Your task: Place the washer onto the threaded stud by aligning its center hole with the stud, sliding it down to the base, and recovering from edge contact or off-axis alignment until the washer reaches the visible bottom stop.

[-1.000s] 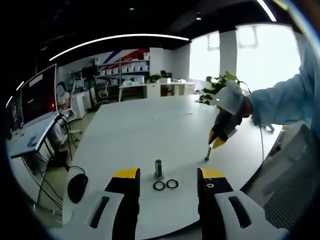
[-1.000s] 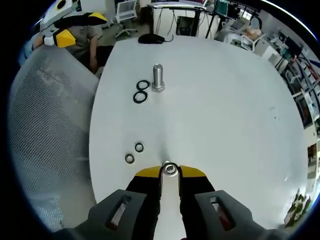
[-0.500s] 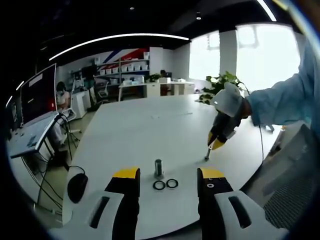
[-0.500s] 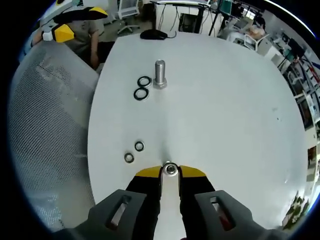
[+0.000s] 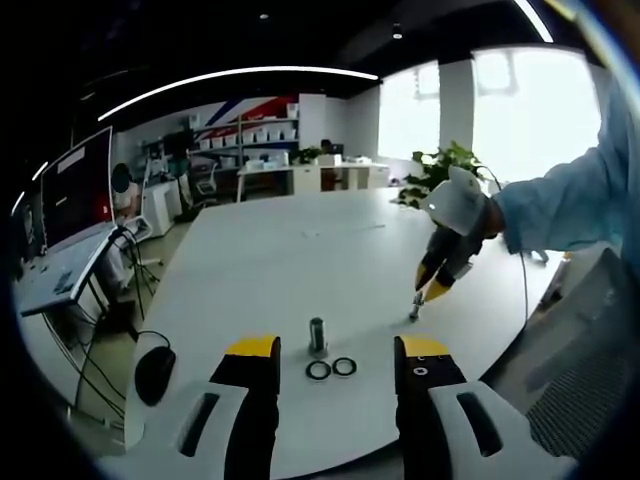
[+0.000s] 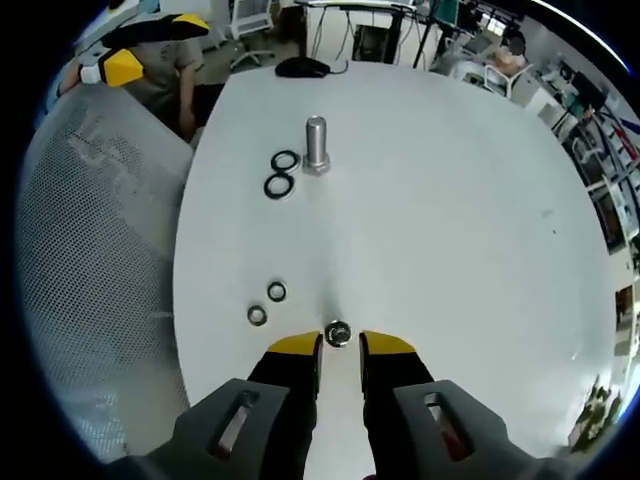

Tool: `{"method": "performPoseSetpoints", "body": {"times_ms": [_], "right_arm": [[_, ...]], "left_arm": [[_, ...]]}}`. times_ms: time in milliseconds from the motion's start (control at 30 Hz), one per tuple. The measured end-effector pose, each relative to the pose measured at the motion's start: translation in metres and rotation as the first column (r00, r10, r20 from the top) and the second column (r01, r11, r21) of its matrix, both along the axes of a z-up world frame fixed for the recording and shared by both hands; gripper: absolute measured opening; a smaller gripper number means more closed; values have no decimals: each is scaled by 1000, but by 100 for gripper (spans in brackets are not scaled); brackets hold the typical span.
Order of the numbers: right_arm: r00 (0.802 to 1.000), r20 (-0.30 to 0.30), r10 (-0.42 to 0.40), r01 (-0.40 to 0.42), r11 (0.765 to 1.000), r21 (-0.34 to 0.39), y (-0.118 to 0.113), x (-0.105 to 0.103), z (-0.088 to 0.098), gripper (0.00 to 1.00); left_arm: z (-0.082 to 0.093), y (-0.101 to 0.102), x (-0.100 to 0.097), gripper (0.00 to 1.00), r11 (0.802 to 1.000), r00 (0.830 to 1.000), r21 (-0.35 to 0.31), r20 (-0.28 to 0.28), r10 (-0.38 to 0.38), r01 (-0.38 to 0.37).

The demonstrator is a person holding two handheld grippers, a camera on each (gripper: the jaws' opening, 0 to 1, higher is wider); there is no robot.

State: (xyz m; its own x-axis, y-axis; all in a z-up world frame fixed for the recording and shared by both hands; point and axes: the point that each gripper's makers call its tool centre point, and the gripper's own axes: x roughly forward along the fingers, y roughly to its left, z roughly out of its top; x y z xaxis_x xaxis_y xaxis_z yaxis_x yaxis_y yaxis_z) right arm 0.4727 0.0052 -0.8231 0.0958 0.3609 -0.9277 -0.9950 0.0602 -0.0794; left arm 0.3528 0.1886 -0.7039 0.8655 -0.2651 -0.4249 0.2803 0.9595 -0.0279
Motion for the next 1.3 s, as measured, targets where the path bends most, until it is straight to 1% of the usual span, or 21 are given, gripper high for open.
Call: {"method": "performPoseSetpoints", "body": {"times_ms": [300,400,833,1000,1067,1100,1300], "right_arm": [[1000,-4,-13,13,1000,-6,-5,-1,-3,17],[999,1,-32,32,999,4,-6,-2,-4,17],[997,-44,-60,60,998,0,-14,-16,-14,17],[996,-60,-69,70,998,8,-13,-22,-16,17],[994,-72,-84,85,996,19,-12,-25,-18,17],[992,-87,-91,94,995,26,-10,-29,-20,17],[991,-106,-76,79,997,21,-8,-41,-26,17]], "left_arm": [[0,0,0,44,1000,1000,0,1,0,0],[0,0,0,44,1000,1000,1,0,-1,1],[1,0,0,43,1000,1000,-2,5,1,-1],[1,0,0,43,1000,1000,-2,5,1,-1],[1,0,0,43,1000,1000,-3,6,2,-2],[1,0,0,43,1000,1000,-4,7,3,-3],[1,0,0,43,1000,1000,-3,7,0,0]]}}
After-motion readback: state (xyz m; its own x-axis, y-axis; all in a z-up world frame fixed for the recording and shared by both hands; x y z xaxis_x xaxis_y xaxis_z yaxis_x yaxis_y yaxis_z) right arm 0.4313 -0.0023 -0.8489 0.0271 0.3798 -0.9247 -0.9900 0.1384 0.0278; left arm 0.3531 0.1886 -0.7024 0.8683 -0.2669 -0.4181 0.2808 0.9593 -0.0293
